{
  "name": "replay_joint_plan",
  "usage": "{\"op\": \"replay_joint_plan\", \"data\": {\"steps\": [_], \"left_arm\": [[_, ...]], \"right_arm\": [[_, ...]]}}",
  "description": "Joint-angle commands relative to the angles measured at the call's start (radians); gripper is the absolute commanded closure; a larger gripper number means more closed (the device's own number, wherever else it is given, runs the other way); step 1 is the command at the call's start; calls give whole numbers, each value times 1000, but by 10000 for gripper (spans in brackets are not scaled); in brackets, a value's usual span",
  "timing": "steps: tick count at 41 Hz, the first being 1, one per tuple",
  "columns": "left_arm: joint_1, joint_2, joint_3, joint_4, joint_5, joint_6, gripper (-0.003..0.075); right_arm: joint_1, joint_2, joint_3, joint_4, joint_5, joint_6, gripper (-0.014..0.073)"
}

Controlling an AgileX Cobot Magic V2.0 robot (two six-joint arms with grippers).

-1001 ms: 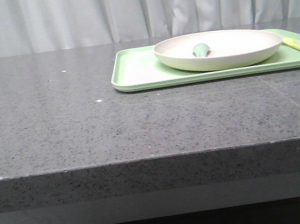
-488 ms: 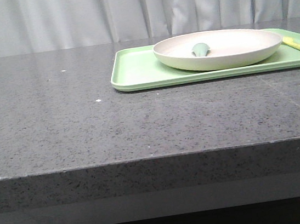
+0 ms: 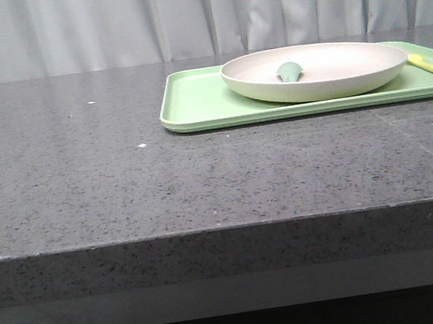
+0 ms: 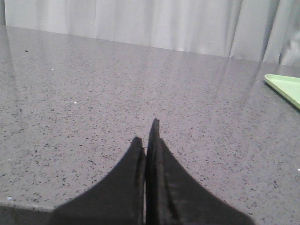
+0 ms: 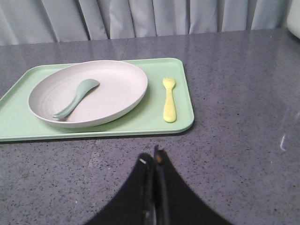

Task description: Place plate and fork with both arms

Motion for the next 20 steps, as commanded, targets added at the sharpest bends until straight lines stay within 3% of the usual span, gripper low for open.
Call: {"op": "replay_joint_plan", "data": {"steps": [1,14,20], "left_arm": [[2,-20,2,-9,-85,0,738],[2,-20,2,-9,-85,0,738],[2,-20,2,-9,-85,0,738]], "right_arm": [[1,9,-24,-5,-84,-7,661],[1,9,-23,-35,-88,-7,661],[1,-33,57,-46,-209,-69,661]]}}
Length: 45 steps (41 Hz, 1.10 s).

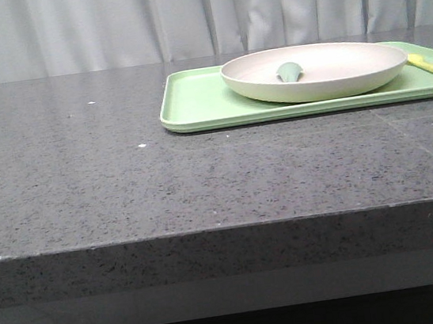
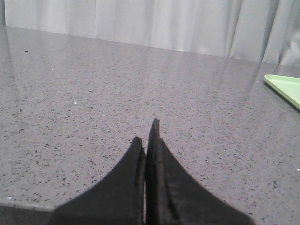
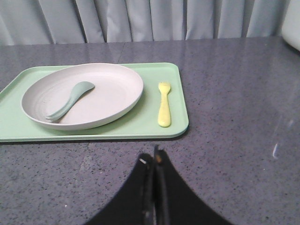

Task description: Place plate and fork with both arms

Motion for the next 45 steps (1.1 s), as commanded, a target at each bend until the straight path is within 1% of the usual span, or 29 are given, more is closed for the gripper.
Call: {"op": "replay_joint_plan", "data": {"steps": [1,4,7,13,22,25,31,45], "left_arm": [[2,-20,2,-9,-85,0,738],[2,-20,2,-9,-85,0,738],[2,-20,2,-9,-85,0,738],[2,-20,2,-9,-85,0,738],[2,-20,2,-9,-85,0,738],[2,-20,2,-9,-84,0,738],[2,-20,2,-9,-84,0,738],[2,-20,2,-9,-84,0,738]], "right_arm": [[1,-35,39,0,-165,-72,661],[0,-77,109,39,-226,-134,661],[0,-122,189,69,-267,-162,661],[0,-196,300,79,-272,-162,661],[0,-284,402,79,-289,-162,661],[0,-281,401,79,-241,-162,661],[0,-281,401,79,-206,-162,661],[0,-281,401,79,-200,-162,661]]}}
